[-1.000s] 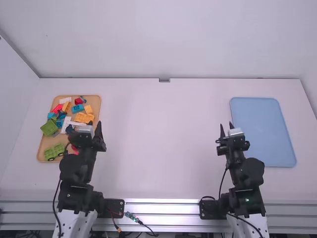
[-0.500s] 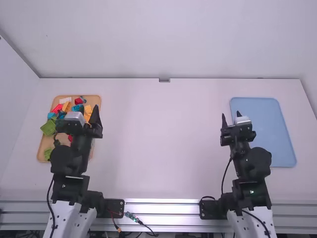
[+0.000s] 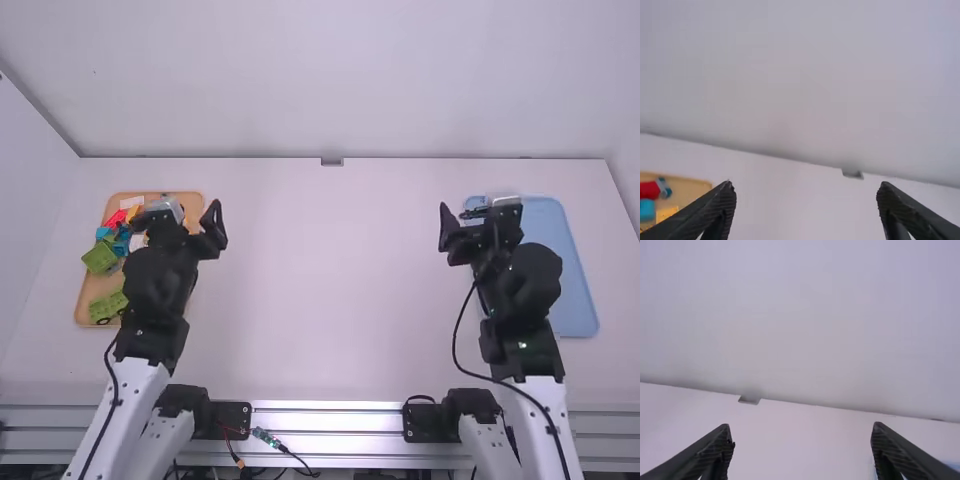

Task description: Assemble lego blocks to make yellow taxi

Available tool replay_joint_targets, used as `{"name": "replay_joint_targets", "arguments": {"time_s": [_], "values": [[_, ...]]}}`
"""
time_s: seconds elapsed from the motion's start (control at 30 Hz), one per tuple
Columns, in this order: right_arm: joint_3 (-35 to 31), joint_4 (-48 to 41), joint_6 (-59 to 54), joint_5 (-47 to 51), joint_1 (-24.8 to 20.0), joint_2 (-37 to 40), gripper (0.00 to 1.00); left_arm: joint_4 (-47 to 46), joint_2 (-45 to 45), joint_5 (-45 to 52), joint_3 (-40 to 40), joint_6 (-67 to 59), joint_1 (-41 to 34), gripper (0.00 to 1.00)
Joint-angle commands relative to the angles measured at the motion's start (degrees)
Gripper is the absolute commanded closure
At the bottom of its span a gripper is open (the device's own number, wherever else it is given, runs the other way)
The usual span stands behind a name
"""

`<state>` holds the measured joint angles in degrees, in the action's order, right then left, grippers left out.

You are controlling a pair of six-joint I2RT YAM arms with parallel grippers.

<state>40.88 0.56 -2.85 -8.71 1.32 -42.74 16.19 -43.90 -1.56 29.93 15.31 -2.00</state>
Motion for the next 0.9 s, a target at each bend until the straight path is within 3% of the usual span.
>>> {"name": "replay_joint_targets", "arguments": {"time_s": [0.0, 0.17, 0.37, 0.63, 0.87], "values": [[4.38, -0.66, 1.31, -1.92, -0.63, -2.54, 0.22, 0.33, -1.83, 0.44, 0.66, 3.65, -0.26, 0.21], [9.49, -0.76, 1.36, -3.48, -1.03, -7.65, 0.13, 0.37, -5.99, 0.39, 0.66, 5.03, -0.24, 0.13], [9.84, 0.87, 1.40, -3.34, -1.03, -14.40, 0.01, 0.44, -10.57, 0.48, 0.76, 4.98, -0.24, 0.05], [9.84, 3.17, 7.23, -3.69, -0.22, -21.91, 0.01, 2.40, -13.32, 0.68, 0.66, 5.16, -0.24, 0.01], [9.84, 2.32, 2.40, -4.28, 2.43, -27.85, 0.01, 5.25, -15.31, -1.11, 0.94, 8.48, -0.24, 0.01]]}}
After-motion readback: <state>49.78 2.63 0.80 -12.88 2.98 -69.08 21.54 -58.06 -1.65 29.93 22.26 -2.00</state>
